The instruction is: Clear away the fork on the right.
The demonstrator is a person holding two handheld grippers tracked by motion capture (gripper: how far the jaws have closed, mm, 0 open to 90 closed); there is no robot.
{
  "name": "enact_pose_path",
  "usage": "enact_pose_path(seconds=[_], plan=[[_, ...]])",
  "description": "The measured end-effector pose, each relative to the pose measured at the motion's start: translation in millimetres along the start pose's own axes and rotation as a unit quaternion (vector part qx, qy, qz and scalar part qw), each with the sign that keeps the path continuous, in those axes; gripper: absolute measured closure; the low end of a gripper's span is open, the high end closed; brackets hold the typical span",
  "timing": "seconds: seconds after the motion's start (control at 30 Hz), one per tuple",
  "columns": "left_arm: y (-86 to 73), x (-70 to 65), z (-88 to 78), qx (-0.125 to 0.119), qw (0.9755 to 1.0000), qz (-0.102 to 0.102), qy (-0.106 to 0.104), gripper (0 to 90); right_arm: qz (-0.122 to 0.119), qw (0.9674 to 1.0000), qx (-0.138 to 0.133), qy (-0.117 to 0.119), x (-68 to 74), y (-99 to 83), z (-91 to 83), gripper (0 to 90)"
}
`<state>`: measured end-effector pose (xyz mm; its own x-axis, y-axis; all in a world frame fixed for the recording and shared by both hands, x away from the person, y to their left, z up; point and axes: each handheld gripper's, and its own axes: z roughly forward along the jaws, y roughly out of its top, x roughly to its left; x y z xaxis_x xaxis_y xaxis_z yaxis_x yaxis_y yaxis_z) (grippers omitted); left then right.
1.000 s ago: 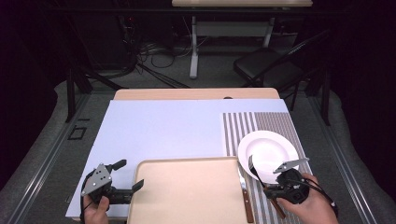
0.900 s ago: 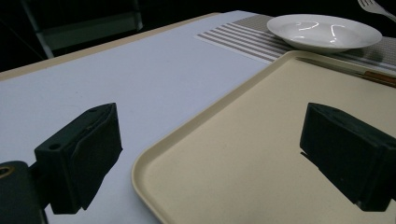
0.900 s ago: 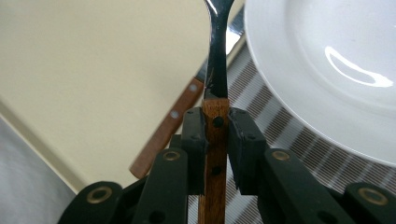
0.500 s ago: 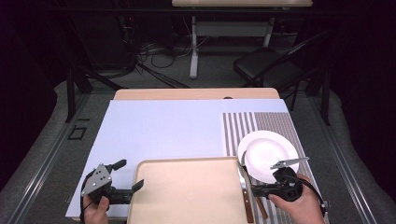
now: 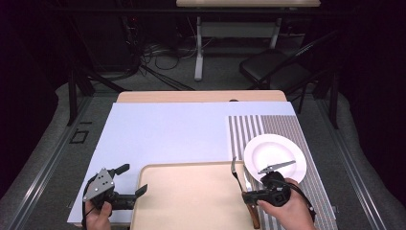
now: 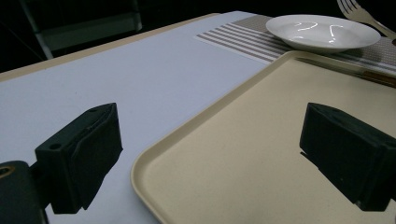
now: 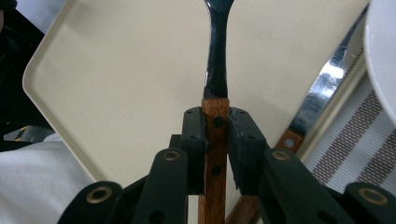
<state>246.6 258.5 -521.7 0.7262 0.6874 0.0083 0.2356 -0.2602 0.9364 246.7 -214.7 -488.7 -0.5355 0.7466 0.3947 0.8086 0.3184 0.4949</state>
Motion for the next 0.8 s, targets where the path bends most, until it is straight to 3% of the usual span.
enact_pose_path(seconds=[0.33,0.8], plan=[[0.0,0.0,0.4,0.001,1.0000,0.000,0.000,5.9,-0.006,0.9997,0.015,-0.020,5.0,-0.2,20.7,77.4],[0.0,0.1,0.5,0.001,1.0000,0.000,-0.001,6.1,0.022,0.9996,0.018,0.003,-0.1,-1.2,32.7,77.3]])
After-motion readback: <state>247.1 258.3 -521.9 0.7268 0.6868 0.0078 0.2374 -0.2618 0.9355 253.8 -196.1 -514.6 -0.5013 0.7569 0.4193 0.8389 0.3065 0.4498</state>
